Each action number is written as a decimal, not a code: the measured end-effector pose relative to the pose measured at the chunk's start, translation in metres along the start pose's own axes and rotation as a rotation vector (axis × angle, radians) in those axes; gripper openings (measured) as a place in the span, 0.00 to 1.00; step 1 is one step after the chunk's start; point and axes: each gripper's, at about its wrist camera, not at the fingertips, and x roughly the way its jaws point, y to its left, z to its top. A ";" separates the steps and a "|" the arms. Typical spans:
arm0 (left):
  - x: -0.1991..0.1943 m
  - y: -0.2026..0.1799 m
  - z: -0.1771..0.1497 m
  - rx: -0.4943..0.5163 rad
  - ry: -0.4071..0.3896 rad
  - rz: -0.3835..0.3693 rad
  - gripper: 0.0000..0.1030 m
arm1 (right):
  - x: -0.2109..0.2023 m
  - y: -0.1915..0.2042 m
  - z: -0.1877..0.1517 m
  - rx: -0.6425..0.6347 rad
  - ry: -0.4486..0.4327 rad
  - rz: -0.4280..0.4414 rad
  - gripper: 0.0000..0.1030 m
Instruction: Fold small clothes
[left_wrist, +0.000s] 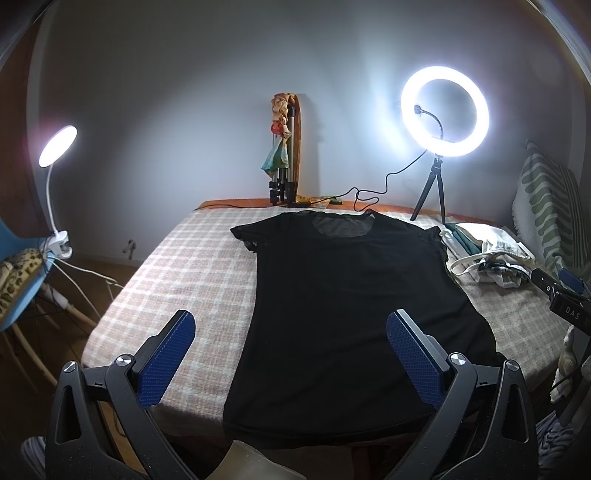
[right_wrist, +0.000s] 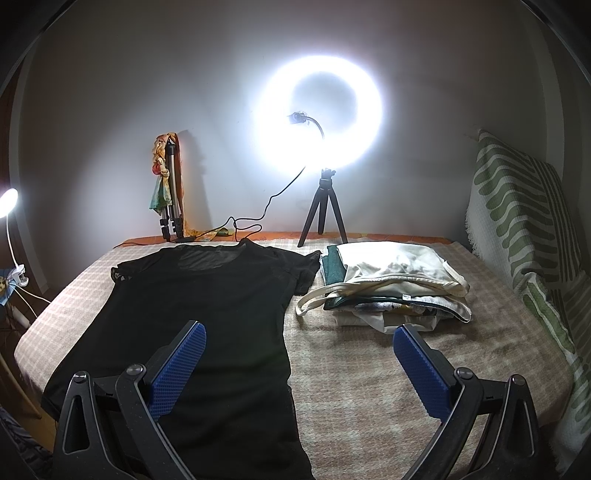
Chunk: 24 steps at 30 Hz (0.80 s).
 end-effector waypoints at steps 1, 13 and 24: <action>0.000 0.000 0.000 -0.001 0.001 -0.001 1.00 | 0.000 0.000 0.000 0.001 0.000 0.000 1.00; 0.002 0.001 -0.002 0.001 -0.001 0.010 1.00 | 0.001 0.002 -0.001 0.001 0.002 0.000 1.00; 0.007 0.007 -0.005 -0.005 0.011 0.031 1.00 | 0.004 0.009 -0.003 -0.006 0.001 0.007 1.00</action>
